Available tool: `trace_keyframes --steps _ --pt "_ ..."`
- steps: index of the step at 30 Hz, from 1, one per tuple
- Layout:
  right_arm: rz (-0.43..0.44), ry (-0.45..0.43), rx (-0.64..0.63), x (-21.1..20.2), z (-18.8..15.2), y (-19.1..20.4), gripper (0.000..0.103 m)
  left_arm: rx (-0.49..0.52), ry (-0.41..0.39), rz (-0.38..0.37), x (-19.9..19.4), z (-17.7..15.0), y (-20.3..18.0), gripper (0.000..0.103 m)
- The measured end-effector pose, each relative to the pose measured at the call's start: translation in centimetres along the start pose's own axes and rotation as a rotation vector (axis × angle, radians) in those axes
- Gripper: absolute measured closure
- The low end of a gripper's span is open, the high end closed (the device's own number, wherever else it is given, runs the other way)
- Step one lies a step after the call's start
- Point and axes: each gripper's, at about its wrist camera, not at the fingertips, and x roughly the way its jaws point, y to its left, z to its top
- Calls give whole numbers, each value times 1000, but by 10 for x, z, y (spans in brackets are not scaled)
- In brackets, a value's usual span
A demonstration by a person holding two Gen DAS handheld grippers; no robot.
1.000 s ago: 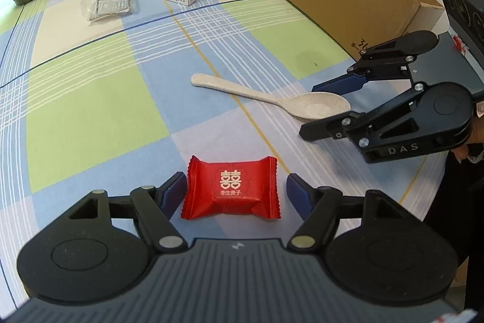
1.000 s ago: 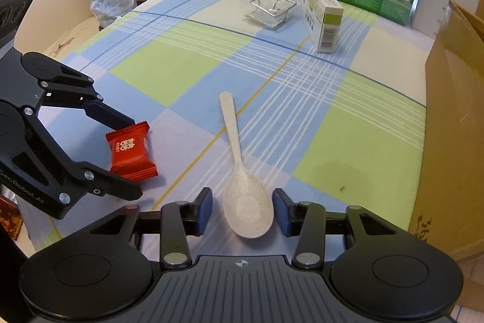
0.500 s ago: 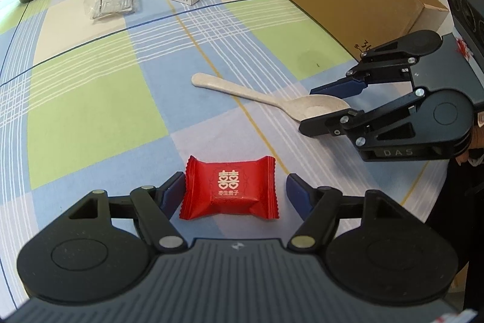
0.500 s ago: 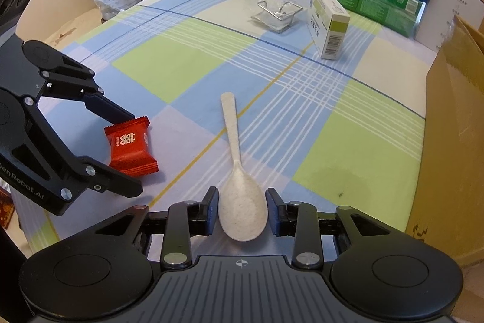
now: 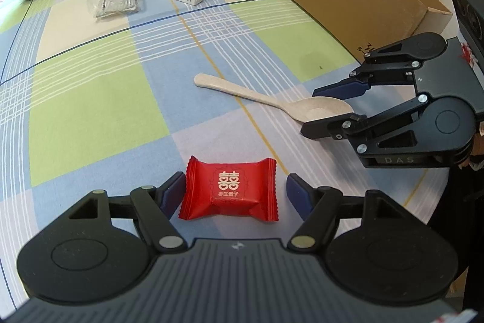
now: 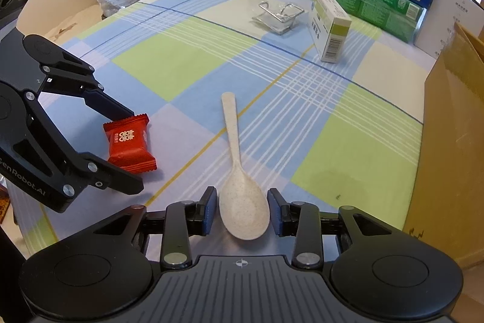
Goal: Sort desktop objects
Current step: 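Carry the candy packet and spoon with both grippers to the cardboard box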
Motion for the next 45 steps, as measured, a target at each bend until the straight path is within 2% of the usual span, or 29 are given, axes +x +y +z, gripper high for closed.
trace_keyframes --steps 6,9,10,14,17,33,40,45 --pt "4 1 3 0 0 0 68 5 -5 28 1 0 -6 35" --pt "7 2 3 -1 0 0 69 20 -6 49 1 -1 -8 39" --pt "12 3 2 -1 0 0 73 22 -8 57 1 -1 -8 44" --pt "7 1 -11 -2 -1 2 73 0 -18 69 -1 1 -3 61" --pt "10 -3 -20 -2 -1 4 73 -14 -20 66 -3 2 0 64" --pt "-15 -90 26 -16 6 -3 73 -11 -85 105 -16 9 0 67" --pt "-25 -167 60 -32 10 -5 73 1 -114 133 -26 16 -5 67" --pt "-33 -176 86 -41 11 -6 73 -5 -124 144 -31 19 -14 67"
